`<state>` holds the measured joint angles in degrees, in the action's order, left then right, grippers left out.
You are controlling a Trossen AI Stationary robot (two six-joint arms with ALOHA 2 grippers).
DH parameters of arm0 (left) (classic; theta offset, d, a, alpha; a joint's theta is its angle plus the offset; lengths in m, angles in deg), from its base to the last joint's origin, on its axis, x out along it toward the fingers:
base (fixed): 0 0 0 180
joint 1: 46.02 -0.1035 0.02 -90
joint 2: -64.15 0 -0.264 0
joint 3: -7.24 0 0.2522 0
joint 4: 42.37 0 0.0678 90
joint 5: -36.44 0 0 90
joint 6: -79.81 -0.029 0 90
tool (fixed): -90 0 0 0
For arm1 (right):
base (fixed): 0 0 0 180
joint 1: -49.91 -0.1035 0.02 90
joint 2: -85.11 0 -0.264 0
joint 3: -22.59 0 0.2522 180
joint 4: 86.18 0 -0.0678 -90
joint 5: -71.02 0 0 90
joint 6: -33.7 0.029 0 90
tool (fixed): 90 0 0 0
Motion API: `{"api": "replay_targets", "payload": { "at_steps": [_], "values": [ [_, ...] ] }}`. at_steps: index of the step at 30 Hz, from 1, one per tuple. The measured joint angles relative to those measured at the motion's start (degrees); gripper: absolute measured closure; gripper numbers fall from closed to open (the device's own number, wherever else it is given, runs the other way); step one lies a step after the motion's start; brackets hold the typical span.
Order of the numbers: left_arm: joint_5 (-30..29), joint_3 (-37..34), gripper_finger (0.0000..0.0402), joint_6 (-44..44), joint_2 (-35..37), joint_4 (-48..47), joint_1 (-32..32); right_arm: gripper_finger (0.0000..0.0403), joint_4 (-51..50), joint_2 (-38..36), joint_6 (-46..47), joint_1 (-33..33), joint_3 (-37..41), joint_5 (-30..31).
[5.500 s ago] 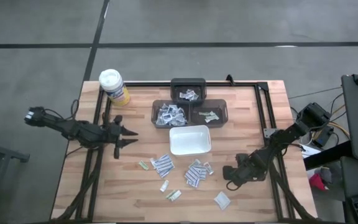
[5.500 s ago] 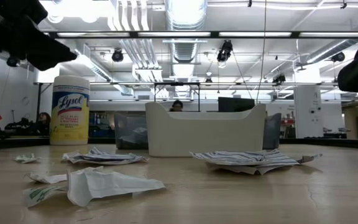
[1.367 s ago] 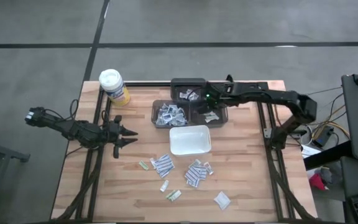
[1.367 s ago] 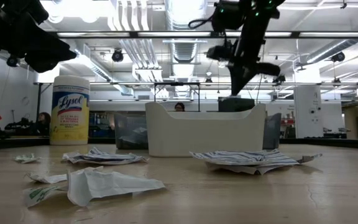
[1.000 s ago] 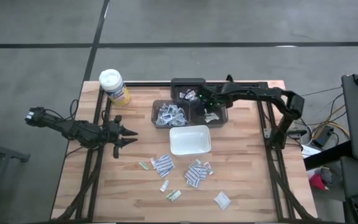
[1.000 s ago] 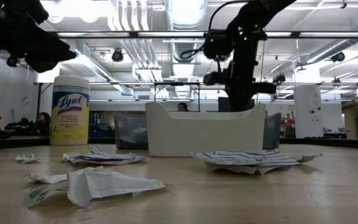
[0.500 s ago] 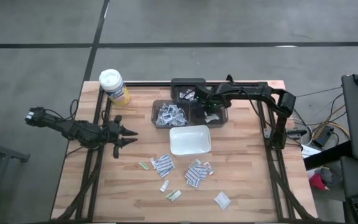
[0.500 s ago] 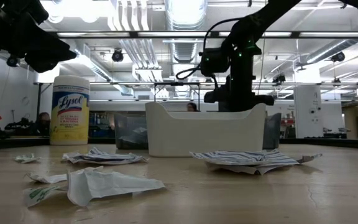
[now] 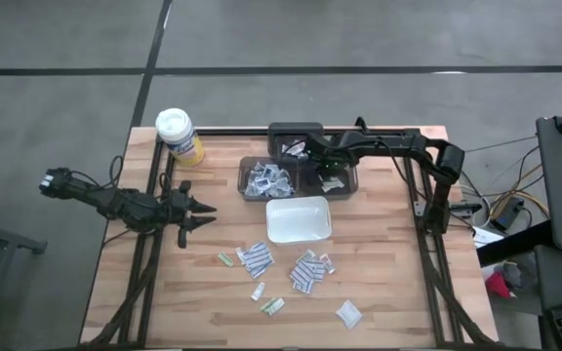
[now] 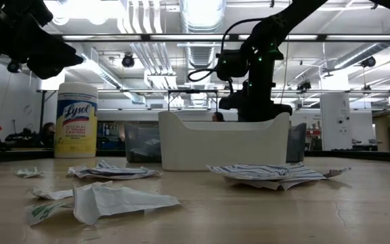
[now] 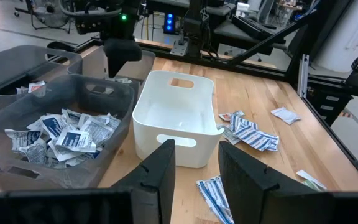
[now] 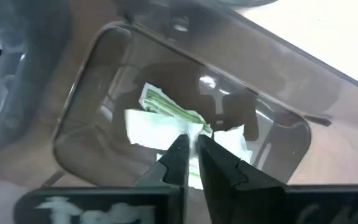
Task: Pick & Place First Aid Supplies
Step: Put the green bandage into the bottom right black bin
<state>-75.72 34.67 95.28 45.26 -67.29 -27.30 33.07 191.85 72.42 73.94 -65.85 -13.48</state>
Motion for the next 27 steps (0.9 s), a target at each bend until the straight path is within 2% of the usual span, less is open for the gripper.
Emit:
{"api": "replay_targets", "payload": {
  "at_steps": [6, 13, 18, 22, 27],
  "values": [
    [0.0, 0.0, 0.0284, 0.0, 0.0, 0.0, 0.0, 0.0336, 0.3, -0.1, 0.0, 0.0, 0.0, 0.0],
    [0.0, 0.0, 0.0284, 0.0, 0.0, 0.0, 0.0, 0.0321, 0.2, -2.5, -0.1, 0.0, 0.0, 0.0],
    [0.0, 0.0, 0.0284, 0.0, 0.0, 0.0, 0.0, 0.0325, -1.0, -5.6, -0.4, 0.0, 0.0, 0.1],
    [0.0, 0.0, 0.0284, 0.0, 0.0, 0.0, 0.0, 0.0333, -0.9, -7.7, -0.6, 0.0, 0.0, 2.4],
    [0.0, 0.0, 0.0284, 0.0, 0.0, 0.0, 0.0, 0.0340, -1.1, -10.6, -1.3, -0.8, 0.0, 1.7]
  ]
}}
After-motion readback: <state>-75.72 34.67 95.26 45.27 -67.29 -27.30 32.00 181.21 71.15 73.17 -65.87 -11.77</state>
